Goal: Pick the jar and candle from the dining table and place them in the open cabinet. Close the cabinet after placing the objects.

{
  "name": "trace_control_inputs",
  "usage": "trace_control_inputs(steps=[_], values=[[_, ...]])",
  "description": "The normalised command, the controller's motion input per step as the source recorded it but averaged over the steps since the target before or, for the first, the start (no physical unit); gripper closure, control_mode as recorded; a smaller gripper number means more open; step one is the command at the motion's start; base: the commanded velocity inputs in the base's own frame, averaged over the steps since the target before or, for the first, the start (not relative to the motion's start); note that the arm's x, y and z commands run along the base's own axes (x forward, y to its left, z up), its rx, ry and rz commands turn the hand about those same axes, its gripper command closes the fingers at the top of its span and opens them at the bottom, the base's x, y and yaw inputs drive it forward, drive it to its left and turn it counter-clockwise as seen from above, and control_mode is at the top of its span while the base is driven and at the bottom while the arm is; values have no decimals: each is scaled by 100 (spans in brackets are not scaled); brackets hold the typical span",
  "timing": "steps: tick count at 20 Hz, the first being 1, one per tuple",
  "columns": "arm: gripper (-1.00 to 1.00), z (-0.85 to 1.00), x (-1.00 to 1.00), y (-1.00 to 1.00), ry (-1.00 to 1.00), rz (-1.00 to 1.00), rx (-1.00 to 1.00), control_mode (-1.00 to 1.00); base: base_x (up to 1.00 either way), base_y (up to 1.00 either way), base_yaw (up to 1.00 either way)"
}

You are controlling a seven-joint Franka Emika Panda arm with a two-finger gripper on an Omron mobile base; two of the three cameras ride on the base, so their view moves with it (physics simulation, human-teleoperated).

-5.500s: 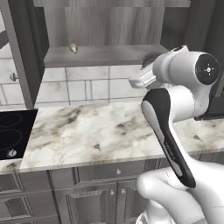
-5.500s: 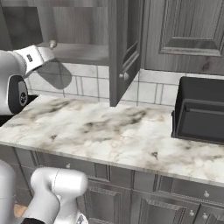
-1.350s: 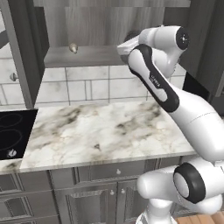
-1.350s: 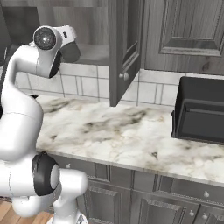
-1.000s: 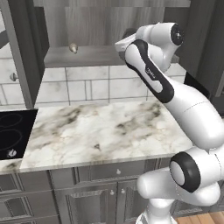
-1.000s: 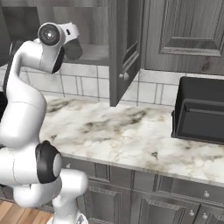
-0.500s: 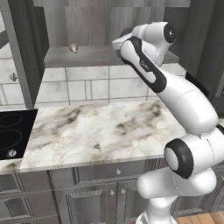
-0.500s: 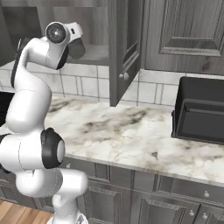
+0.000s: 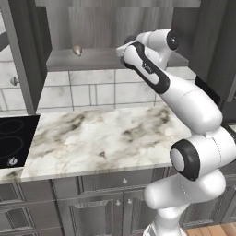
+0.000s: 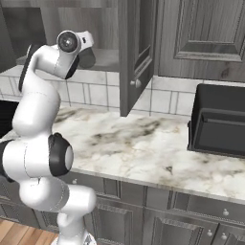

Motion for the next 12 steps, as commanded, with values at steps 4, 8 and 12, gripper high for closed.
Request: trace_control_inputs(steps=[4, 8, 12], values=[[100, -4, 29, 0, 0, 0, 0, -100, 0, 0, 0], [100, 0, 23, 0, 0, 0, 2, -100, 0, 0, 0], [100, 0, 16, 0, 0, 0, 3, -100, 0, 0, 0]])
